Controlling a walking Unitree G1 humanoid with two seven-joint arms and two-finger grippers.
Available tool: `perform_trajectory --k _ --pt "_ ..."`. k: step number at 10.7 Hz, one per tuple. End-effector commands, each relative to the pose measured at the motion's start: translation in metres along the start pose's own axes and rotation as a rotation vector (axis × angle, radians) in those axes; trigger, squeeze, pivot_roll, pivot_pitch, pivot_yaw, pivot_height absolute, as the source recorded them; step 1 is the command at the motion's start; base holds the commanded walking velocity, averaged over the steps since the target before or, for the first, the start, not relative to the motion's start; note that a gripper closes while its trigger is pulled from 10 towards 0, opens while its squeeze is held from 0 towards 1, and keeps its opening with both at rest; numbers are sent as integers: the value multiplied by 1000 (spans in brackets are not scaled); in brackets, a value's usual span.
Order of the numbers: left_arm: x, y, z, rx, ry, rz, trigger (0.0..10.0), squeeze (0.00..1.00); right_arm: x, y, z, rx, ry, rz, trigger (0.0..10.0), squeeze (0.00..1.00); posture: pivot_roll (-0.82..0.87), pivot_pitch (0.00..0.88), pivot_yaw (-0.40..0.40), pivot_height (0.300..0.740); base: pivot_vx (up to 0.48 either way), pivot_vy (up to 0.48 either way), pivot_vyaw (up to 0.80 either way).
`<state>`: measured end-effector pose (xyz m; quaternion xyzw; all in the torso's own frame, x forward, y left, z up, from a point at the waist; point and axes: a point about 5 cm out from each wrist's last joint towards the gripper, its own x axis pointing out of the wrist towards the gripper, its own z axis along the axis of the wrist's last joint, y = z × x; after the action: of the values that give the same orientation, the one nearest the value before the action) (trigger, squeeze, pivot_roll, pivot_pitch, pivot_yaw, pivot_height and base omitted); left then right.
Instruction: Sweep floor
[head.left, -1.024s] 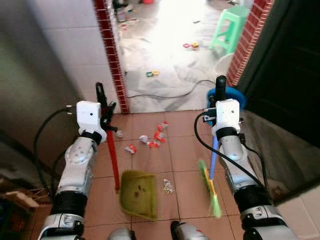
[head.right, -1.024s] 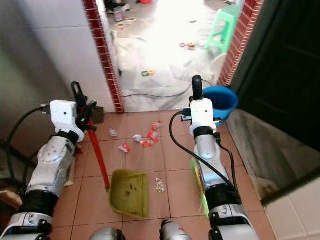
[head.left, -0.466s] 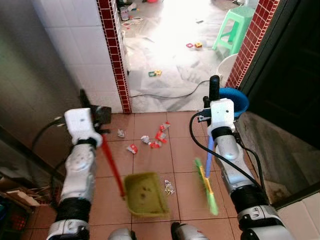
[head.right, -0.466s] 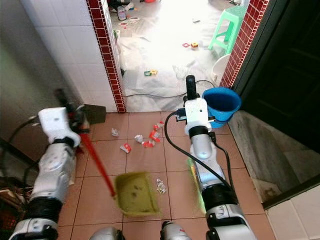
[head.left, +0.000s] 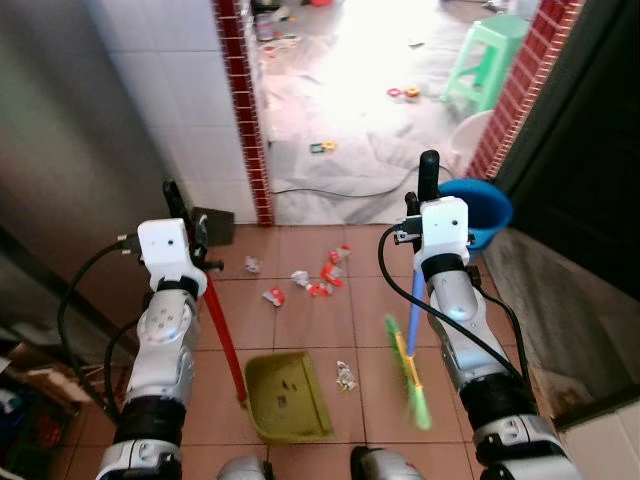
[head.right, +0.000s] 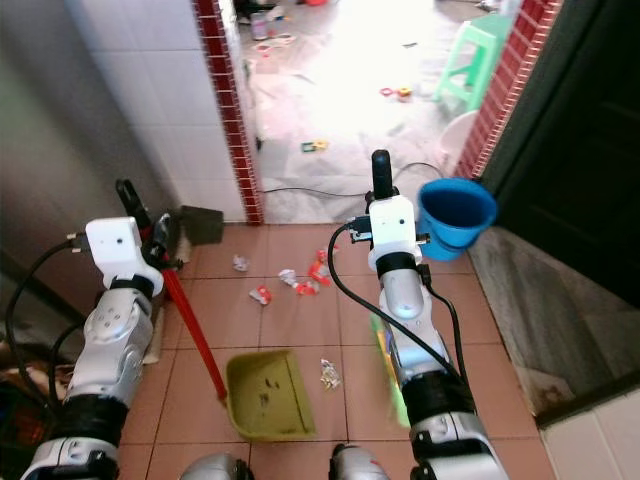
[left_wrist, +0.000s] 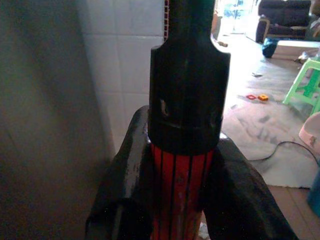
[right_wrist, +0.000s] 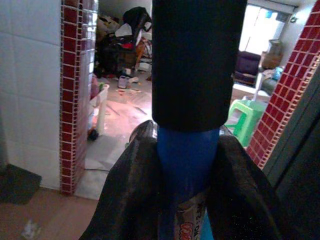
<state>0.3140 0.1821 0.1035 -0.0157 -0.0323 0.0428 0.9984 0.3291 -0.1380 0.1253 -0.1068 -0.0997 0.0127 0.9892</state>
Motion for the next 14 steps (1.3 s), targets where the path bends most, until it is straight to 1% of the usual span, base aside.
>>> perform_trajectory --k 1,2,3,5,8,9,10,11,12,14 --pt "6 -5 14 -12 -67 -19 10000 0 3 -1 12 4 -50 2 10000 0 -58 43 50 740 0 0 -413" --pt "8 -7 17 1 -85 -25 10000 0 4 -1 12 6 -47 5 10000 0 -58 43 50 740 0 0 -413" --pt "9 -7 17 -11 -78 -21 10000 0 5 0 13 9 -47 7 10000 0 -58 49 50 740 0 0 -406" --pt "9 -9 17 -5 -82 -24 10000 0 7 3 16 30 -48 20 10000 0 -59 59 49 740 377 0 0" --pt "11 -12 17 -13 -80 -32 10000 0 4 3 15 18 -42 33 10000 0 -63 72 47 740 446 0 0" --pt "11 -13 17 -13 -80 -35 10000 0 5 2 15 -1 -46 31 10000 0 -62 78 46 740 435 0 788" --pt "11 -14 17 -13 -81 -36 10000 0 5 1 16 9 -43 23 10000 0 -61 80 47 740 412 0 788" --pt "12 -14 16 -8 -71 -33 10000 0 6 2 16 11 -41 26 10000 0 -62 80 45 740 0 0 0" --pt "11 -15 15 14 -68 -29 10000 0 6 2 16 12 -38 26 10000 0 -63 80 44 740 0 0 0" --pt "10 -15 14 20 -59 -30 10000 0 3 1 11 11 -22 26 10000 0 -58 76 45 740 0 0 0"
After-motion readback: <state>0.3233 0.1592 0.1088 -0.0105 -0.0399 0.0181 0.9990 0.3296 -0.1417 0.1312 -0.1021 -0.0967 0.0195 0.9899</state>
